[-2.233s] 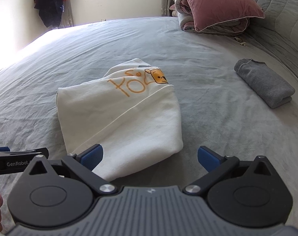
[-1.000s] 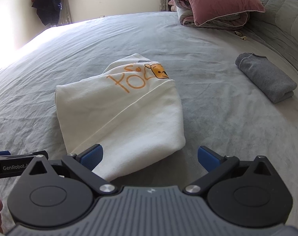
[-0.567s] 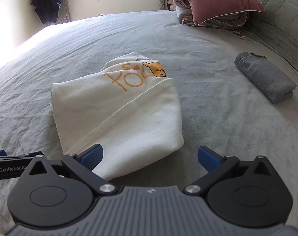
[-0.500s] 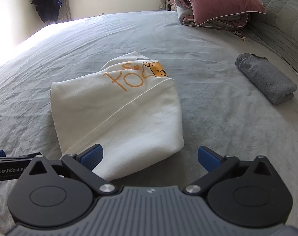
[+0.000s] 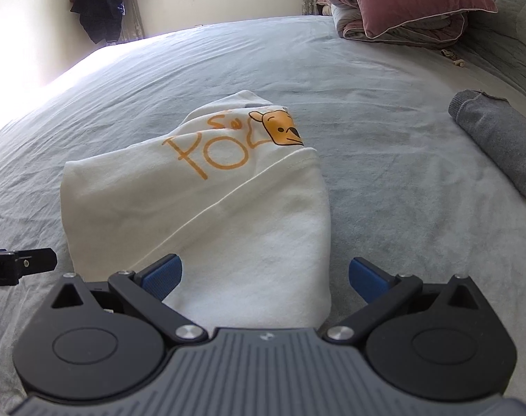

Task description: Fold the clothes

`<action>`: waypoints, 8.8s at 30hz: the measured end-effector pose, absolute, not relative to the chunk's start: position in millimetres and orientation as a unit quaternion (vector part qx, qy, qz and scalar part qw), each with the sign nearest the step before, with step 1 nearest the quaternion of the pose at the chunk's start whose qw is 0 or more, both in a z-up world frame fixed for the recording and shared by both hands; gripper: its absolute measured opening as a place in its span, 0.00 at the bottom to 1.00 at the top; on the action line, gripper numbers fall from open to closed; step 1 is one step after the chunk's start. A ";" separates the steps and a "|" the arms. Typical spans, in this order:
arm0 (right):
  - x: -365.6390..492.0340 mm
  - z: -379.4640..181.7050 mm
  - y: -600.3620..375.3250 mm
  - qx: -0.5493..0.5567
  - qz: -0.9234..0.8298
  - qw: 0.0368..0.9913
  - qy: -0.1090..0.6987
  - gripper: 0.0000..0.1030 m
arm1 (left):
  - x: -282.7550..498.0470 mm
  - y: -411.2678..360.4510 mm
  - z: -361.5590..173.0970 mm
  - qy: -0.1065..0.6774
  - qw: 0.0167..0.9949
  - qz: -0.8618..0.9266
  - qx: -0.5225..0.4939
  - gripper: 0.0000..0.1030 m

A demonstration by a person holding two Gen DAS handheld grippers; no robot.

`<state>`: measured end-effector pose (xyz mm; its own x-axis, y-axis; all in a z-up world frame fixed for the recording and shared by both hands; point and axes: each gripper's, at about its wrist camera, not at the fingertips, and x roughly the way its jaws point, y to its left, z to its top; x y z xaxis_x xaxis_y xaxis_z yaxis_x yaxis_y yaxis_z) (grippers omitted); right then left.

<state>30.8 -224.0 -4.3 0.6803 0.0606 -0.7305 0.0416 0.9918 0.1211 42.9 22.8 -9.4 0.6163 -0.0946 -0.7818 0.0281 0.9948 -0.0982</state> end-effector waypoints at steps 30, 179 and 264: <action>-8.3 17.8 -212.9 0.152 0.082 0.922 0.345 0.16 | 45.1 53.3 -3.7 0.389 0.879 -0.162 -0.224 0.69; 35.6 14.1 -340.7 0.402 0.075 0.832 0.375 0.51 | 78.2 -57.2 33.9 0.349 0.895 -0.229 -0.159 0.52; 61.7 17.6 -288.0 0.315 0.098 0.870 0.366 0.51 | 121.1 111.9 33.3 0.420 0.883 -0.041 -0.203 0.55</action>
